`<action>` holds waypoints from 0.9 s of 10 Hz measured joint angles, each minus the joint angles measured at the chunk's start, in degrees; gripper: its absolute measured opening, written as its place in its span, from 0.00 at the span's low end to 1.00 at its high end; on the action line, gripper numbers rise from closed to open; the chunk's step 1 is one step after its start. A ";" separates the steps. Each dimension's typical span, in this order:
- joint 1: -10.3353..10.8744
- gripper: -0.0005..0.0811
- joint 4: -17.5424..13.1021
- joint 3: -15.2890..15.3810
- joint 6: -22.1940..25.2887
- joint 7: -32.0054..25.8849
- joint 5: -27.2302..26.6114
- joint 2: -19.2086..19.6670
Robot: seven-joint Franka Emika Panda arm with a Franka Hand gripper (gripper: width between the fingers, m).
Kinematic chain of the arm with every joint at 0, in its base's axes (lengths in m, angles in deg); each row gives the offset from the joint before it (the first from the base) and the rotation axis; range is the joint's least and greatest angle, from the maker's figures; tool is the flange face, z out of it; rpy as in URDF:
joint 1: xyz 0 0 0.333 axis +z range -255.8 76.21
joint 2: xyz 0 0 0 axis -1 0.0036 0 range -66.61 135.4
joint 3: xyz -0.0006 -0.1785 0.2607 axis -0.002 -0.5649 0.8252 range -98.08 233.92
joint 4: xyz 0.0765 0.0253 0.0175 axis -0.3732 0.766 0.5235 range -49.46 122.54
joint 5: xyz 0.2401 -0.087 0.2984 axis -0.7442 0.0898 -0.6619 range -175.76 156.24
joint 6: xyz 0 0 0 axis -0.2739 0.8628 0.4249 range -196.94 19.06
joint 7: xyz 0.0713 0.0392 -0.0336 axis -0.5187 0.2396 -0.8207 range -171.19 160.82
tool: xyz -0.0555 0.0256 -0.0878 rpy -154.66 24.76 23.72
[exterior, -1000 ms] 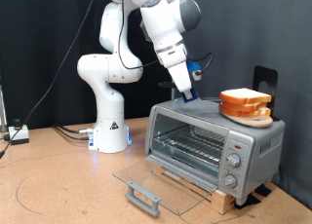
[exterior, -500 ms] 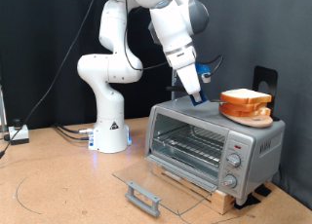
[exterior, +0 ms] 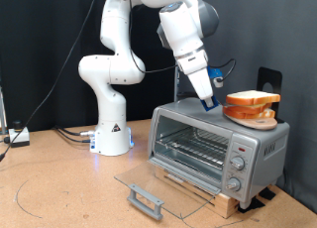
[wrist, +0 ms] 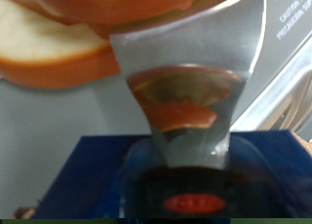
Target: Make a piece of toast with the oven
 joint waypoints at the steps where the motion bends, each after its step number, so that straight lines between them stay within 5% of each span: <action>1: 0.00 0.51 -0.53 0.16 -0.22 0.01 -0.02 0.63; 5: 0.09 0.51 -1.45 -0.62 1.37 -1.00 -3.25 1.37; 9: 0.09 0.51 -1.48 -5.67 6.16 -5.25 -5.98 0.60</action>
